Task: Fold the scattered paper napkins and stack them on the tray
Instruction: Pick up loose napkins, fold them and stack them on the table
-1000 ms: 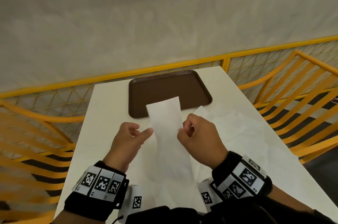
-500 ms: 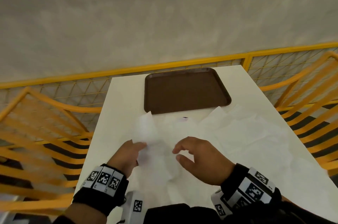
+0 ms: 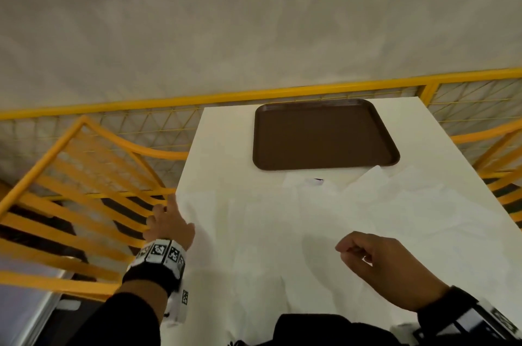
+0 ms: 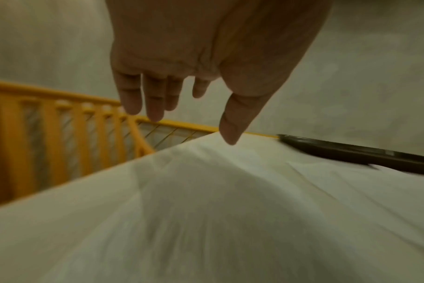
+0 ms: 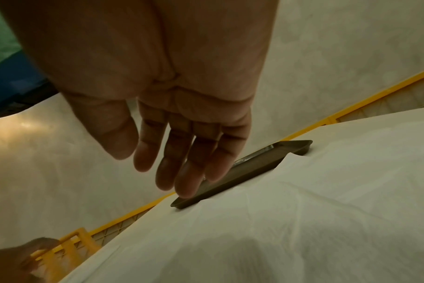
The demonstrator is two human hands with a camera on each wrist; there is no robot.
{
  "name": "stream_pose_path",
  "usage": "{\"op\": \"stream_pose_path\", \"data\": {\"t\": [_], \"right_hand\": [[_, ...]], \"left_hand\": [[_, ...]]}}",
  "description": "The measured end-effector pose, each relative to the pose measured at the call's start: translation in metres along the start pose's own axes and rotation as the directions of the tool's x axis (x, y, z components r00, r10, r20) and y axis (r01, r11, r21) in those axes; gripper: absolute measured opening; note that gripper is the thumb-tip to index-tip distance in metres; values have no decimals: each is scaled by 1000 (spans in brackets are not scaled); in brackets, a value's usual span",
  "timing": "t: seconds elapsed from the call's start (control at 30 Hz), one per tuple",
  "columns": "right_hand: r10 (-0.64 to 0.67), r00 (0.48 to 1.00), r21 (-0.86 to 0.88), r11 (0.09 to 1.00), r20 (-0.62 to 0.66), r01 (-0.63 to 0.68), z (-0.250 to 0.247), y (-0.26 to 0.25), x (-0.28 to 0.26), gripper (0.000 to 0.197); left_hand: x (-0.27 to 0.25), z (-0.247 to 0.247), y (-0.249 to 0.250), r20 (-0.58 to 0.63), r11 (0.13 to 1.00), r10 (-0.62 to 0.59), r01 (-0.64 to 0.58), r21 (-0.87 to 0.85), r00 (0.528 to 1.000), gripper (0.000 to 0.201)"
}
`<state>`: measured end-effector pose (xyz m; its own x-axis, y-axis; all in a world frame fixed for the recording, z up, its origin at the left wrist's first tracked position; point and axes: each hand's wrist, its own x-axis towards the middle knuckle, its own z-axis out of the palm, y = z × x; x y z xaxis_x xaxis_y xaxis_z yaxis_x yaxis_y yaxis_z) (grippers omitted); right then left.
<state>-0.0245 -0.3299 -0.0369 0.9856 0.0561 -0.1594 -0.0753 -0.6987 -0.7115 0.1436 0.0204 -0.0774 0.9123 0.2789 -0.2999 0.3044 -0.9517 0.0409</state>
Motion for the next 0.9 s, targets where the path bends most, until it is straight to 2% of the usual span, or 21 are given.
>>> {"op": "stream_pose_path", "data": {"t": [0.03, 0.1, 0.17, 0.23, 0.27, 0.37, 0.43, 0.53, 0.73, 0.83, 0.9], "right_hand": [[12, 1000, 4, 1000, 4, -12, -1, 0, -1, 10], [38, 999, 5, 999, -2, -38, -3, 1, -2, 12], [74, 997, -32, 997, 12, -73, -2, 6, -3, 15], [97, 993, -133, 987, 68, -87, 2, 10, -4, 14], [115, 985, -205, 975, 125, -88, 5, 12, -4, 11], [192, 929, -446, 894, 317, -33, 21, 20, -9, 47], [241, 893, -548, 836, 379, 7, 29, 26, -11, 62], [233, 888, -594, 803, 396, 54, 30, 37, -15, 75], [209, 899, -625, 775, 386, 89, 29, 56, -21, 77], [192, 909, -626, 774, 370, 92, 31, 60, -20, 79], [188, 909, -633, 768, 372, 100, 31, 61, -20, 76]], "left_hand": [[-7, 5, 0, 20, 994, 58, -60, 92, 998, 77], [-21, 21, -2, 161, 964, 148, -179, 196, 976, 71], [-31, 37, -7, 329, 961, 140, -208, 181, 934, 70], [-32, 46, -11, 378, 963, 125, -204, 178, 917, 69], [-31, 47, -11, 370, 962, 124, -202, 181, 921, 68], [-20, 44, -9, 345, 959, 153, -224, 174, 926, 65], [-13, 44, -7, 345, 956, 172, -241, 168, 923, 65], [-5, 42, -8, 338, 947, 188, -261, 186, 922, 65], [-6, 40, -10, 313, 928, 204, -285, 241, 928, 66], [-22, 35, 4, 219, 925, 254, -303, 231, 942, 66], [-39, 30, 21, 111, 927, 345, -357, 118, 932, 62]]}}
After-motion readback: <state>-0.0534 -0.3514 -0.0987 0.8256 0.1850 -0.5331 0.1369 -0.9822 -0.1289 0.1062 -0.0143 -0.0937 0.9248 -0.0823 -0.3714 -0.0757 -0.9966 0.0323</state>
